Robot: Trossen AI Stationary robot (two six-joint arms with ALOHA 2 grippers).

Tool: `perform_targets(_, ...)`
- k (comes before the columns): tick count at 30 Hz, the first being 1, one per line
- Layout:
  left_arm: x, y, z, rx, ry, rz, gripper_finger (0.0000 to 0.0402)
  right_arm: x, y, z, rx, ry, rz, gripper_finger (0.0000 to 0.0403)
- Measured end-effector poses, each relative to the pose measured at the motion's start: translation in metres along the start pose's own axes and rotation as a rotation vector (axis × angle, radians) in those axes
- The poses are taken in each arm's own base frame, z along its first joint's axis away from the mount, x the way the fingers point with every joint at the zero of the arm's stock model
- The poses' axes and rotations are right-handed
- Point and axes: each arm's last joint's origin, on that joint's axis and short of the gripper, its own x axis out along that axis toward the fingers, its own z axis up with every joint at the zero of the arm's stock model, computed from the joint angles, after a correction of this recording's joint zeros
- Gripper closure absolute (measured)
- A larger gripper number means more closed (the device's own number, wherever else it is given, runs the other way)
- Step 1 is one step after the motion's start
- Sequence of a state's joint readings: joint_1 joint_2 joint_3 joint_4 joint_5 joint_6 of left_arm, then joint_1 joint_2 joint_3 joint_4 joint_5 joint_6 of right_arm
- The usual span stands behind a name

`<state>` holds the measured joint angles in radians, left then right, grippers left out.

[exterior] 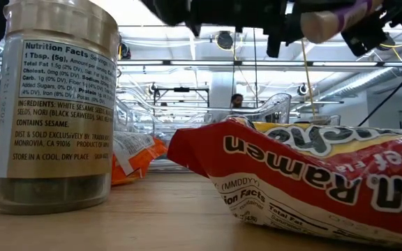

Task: Pick & Place Food Item
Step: Put the violet seasoning bottle into the top right transparent bin

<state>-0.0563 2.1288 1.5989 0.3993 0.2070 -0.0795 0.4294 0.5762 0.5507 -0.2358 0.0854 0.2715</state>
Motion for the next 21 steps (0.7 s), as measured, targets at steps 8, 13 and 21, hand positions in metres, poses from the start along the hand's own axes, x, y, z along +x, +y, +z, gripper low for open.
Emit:
perform_targets(8, -0.021, 0.041, 0.002, 0.070, -0.264, -0.075, 0.0241, -0.010, -0.005, 0.018, -0.051, -0.241, -0.237, 0.0159)
perform_targets(13, -0.031, 0.063, 0.000, 0.041, -0.291, -0.064, 0.0243, -0.023, -0.006, 0.045, -0.113, -0.263, -0.391, 0.0148)
perform_targets(21, -0.031, 0.073, -0.015, 0.029, -0.205, -0.059, 0.0244, -0.025, -0.003, 0.091, -0.088, -0.231, -0.458, 0.0091)
